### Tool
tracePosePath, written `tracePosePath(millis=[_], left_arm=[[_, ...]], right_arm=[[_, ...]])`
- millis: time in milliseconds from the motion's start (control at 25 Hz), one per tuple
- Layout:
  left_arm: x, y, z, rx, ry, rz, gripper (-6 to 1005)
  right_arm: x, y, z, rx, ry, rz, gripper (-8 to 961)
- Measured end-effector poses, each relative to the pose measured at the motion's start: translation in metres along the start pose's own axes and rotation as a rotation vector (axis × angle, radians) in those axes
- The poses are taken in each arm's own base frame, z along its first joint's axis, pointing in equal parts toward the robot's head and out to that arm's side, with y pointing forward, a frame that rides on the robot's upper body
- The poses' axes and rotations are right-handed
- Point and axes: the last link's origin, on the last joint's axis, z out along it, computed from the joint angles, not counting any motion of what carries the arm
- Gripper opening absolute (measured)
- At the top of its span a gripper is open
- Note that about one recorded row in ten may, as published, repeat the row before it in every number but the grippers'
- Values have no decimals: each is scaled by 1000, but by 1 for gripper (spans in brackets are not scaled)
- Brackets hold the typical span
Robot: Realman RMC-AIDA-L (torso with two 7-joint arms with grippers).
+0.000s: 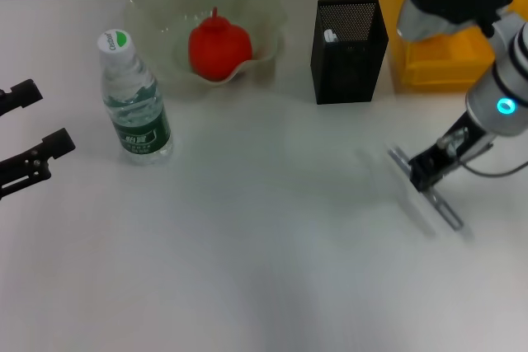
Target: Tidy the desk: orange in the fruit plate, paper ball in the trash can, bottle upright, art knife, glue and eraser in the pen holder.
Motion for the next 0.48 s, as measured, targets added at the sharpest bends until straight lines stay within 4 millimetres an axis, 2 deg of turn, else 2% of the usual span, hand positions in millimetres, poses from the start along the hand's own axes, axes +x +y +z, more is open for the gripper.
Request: tracePosePath(millis=[160,360,480], left_arm=[[0,0,0,1,0,0,813],[-3,0,4,16,5,-10,813],[-4,0,5,25,11,-15,813]], right_arm=[[-9,5,-29,14,-90,-38,116],[-25,8,-78,72,-326,-100,115],[-32,4,-95,116,-474,-139,114]])
